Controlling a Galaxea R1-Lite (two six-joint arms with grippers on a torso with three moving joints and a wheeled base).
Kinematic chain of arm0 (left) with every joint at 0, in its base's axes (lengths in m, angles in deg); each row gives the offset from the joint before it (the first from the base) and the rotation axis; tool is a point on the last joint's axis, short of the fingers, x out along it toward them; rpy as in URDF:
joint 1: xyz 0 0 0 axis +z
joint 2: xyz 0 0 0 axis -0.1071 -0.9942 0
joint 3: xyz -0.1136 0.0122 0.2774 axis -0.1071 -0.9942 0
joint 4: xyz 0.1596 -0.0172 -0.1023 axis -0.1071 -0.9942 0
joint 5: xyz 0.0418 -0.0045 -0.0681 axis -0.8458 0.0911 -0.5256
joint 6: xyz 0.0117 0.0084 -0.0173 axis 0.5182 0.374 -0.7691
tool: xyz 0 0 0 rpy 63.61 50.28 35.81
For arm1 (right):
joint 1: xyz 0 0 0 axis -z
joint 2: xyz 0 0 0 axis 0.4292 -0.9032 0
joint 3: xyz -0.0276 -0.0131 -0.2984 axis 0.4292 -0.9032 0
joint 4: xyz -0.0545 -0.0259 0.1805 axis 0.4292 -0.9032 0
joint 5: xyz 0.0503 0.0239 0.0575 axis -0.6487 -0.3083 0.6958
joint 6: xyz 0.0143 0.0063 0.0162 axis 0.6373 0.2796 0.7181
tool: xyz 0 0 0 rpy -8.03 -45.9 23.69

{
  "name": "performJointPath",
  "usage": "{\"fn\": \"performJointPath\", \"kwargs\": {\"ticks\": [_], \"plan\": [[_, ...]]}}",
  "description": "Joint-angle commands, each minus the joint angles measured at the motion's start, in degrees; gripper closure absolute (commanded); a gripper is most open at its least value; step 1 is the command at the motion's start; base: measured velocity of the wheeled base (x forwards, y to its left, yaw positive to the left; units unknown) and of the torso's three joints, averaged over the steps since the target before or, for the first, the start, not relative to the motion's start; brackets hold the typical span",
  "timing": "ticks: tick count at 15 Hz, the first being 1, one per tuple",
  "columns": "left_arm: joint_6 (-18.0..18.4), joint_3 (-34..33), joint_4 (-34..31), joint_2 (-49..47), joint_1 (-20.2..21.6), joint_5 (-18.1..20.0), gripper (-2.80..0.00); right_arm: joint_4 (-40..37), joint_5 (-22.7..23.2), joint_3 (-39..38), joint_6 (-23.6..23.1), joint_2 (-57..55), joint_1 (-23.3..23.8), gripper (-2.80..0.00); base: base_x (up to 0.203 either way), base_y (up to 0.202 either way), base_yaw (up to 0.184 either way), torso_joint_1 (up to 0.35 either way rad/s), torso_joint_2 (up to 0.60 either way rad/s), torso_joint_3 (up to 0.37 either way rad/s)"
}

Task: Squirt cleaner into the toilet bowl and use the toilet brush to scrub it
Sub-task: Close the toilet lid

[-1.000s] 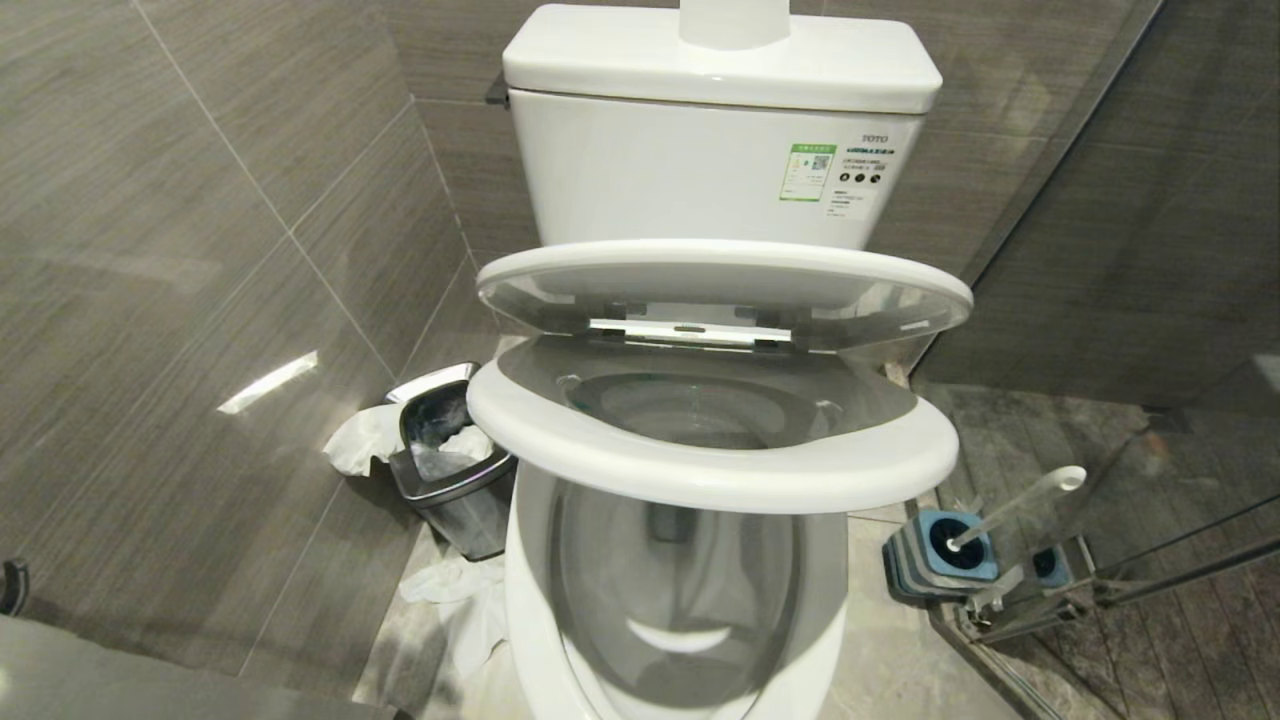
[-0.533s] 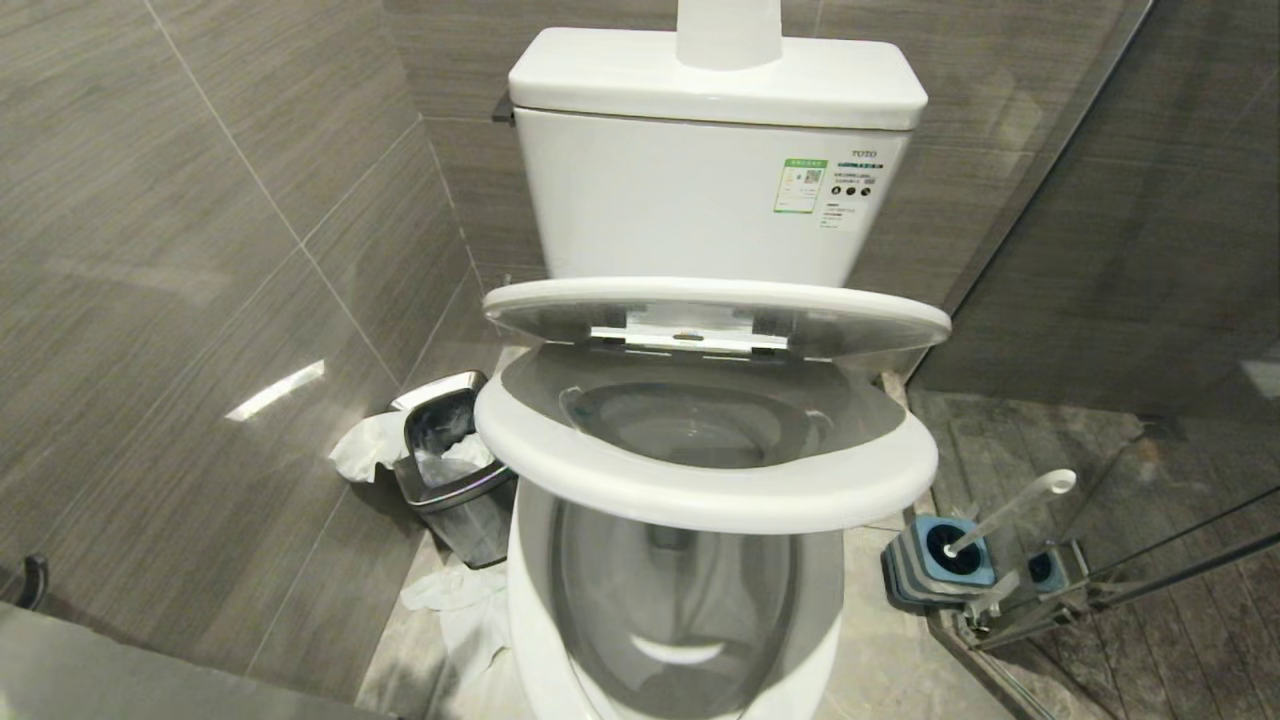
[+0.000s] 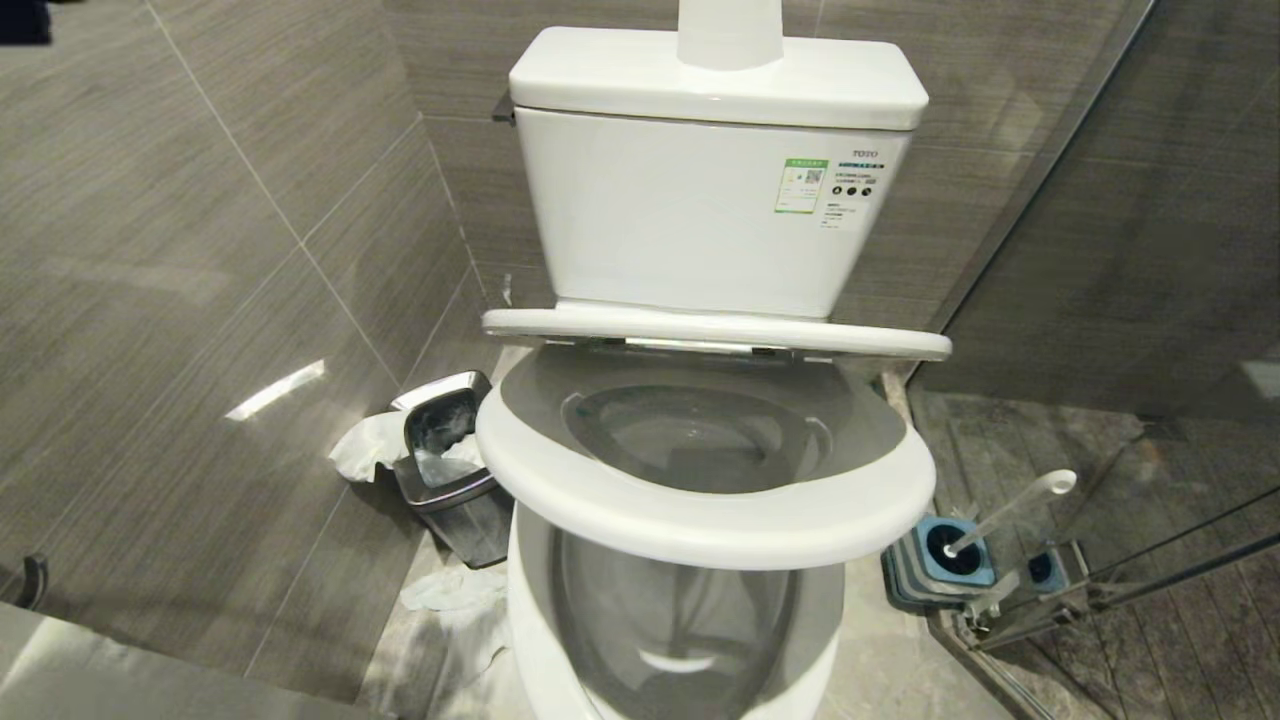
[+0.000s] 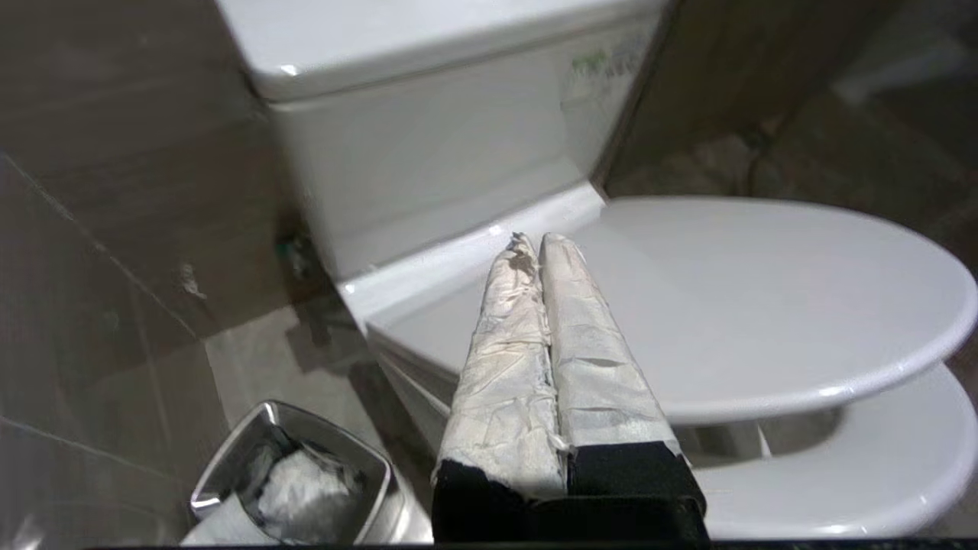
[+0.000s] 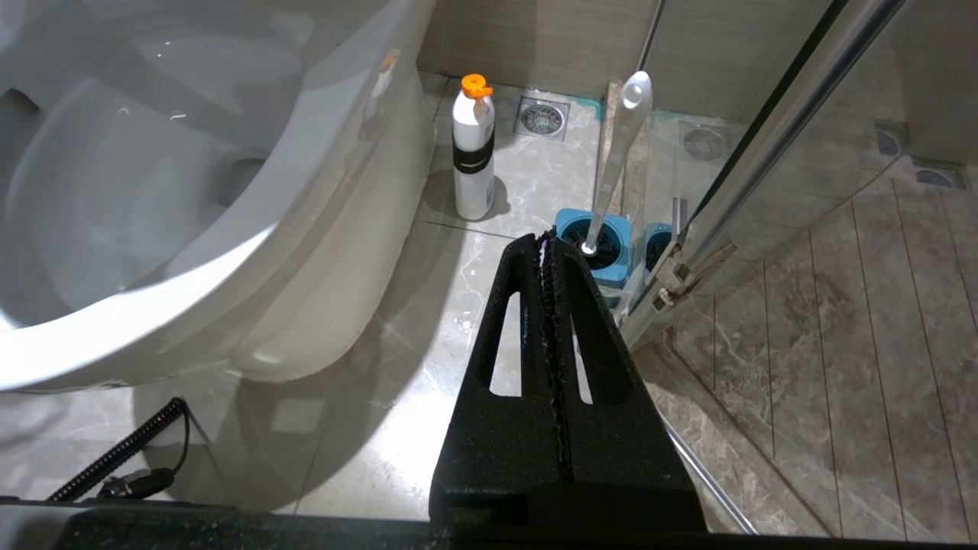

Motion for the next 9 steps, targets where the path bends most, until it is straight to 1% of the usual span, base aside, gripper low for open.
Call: {"fn": "performJointPath", "kwargs": {"ticks": [1,2,4,6,9], "plan": [[1.7,3.2,-10.9,-4.5,-6.9,-1.9,0.00,0.0,0.0,0.0,0.0,0.0,0.0,0.00,0.000,0.000,0.000,0.000,0.00,0.000],[2.9,3.4,-13.1,-6.2,-9.1,-2.5,0.00,0.0,0.0,0.0,0.0,0.0,0.0,0.00,0.000,0.000,0.000,0.000,0.00,0.000],[4.6,3.6,-13.9,-9.6,-10.8,-3.3,0.00,0.0,0.0,0.0,0.0,0.0,0.0,0.00,0.000,0.000,0.000,0.000,0.00,0.000],[5.0,3.5,-13.9,-12.5,-12.3,-4.2,0.00,0.0,0.0,0.0,0.0,0.0,0.0,0.00,0.000,0.000,0.000,0.000,0.00,0.000],[4.9,3.5,-13.5,-16.0,-13.2,-4.4,0.00,0.0,0.0,0.0,0.0,0.0,0.0,0.00,0.000,0.000,0.000,0.000,0.00,0.000]]}}
